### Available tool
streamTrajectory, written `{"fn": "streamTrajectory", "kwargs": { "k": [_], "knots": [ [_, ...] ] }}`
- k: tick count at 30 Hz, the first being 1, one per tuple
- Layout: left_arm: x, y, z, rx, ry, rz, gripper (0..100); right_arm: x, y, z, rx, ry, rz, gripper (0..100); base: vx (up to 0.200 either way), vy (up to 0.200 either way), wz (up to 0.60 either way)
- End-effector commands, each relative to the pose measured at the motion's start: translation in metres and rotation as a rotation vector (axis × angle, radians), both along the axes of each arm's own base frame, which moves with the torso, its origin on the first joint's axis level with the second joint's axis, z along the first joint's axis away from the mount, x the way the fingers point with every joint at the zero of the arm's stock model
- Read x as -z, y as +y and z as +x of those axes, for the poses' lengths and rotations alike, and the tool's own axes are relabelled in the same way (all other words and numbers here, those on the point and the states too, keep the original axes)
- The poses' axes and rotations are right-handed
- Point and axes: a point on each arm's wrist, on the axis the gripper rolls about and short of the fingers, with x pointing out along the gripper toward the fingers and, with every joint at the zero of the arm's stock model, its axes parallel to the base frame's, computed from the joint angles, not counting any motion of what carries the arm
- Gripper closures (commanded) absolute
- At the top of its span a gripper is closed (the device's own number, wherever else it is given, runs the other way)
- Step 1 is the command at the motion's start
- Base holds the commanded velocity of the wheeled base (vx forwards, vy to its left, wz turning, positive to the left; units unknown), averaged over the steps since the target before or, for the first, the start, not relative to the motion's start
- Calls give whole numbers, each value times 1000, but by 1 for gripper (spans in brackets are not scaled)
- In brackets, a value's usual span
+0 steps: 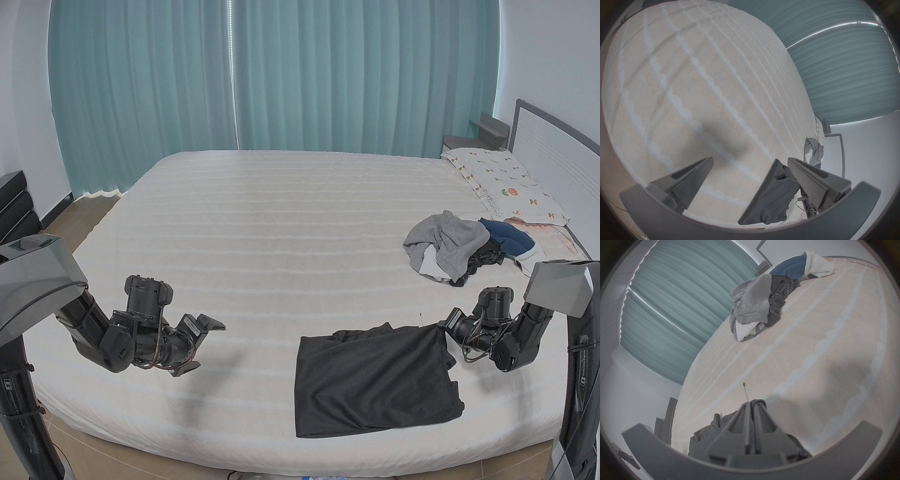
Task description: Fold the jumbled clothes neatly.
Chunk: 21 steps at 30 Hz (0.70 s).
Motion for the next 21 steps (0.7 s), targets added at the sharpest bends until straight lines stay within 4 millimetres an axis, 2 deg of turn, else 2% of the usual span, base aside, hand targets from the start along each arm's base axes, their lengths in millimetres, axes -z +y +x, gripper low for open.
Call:
{"fn": "streamTrajectory", "kwargs": {
  "k": [1,6,9,11,15,21],
  "knots": [
    [1,0,0,0,2,0,0,0,0,-2,1,-4,5,0,0,0,0],
    [1,0,0,-2,2,1,0,-4,0,-5,24,-1,48,0,0,0,0],
    [1,-1,-1,2,3,2,0,-20,-8,-14,0,-29,74,0,0,0,0],
    [1,-1,0,0,1,4,0,-23,-11,-20,-23,-25,92,0,0,0,0],
    [2,-1,2,-13,-1,15,0,-29,-18,-49,-133,10,84,0,0,0,0],
    [2,-1,2,-16,1,12,0,-19,-25,-77,-261,61,21,0,-200,0,0]
  ]
}}
